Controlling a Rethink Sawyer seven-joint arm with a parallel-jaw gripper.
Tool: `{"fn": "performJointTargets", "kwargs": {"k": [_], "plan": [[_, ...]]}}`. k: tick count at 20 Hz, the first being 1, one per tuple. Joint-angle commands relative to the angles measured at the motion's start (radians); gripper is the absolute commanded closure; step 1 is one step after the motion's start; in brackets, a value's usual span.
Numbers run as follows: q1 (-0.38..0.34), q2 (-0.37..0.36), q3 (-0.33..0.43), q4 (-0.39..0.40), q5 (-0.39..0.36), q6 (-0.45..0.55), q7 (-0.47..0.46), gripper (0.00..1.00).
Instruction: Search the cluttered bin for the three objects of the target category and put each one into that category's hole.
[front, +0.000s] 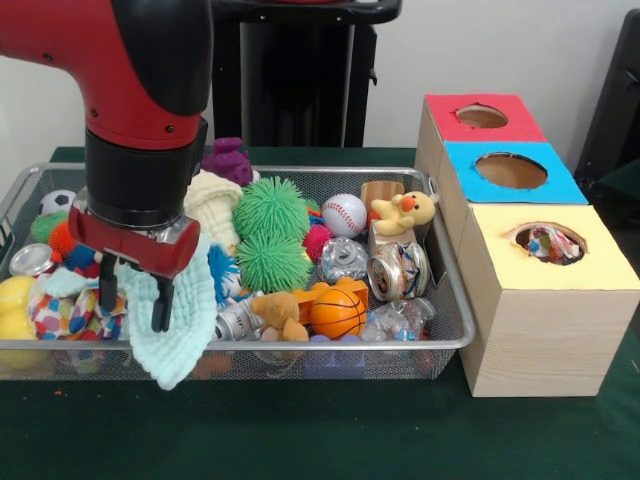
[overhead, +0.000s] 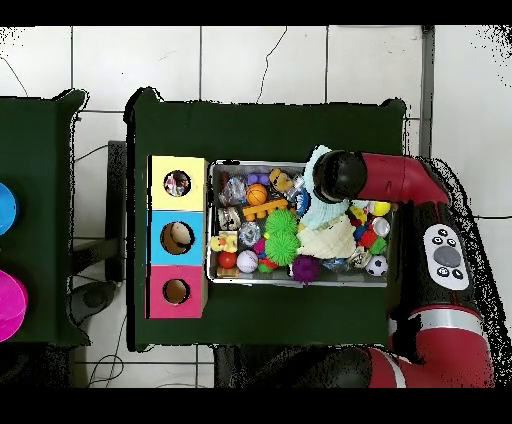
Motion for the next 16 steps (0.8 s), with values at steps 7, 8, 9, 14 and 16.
{"fn": "performJointTargets", "kwargs": {"k": [7,8,9,14,16], "plan": [[-0.026,-0.005,0.056,0.031,-0.048,0.113,-0.241,0.0],[-0.026,-0.009,0.057,0.032,-0.046,0.117,-0.243,0.0],[-0.026,-0.018,0.059,0.031,-0.046,0.119,-0.247,0.0],[-0.025,-0.021,0.084,-0.018,-0.041,0.146,-0.285,0.0],[-0.025,-0.011,0.091,-0.045,-0.039,0.163,-0.298,0.0]]}}
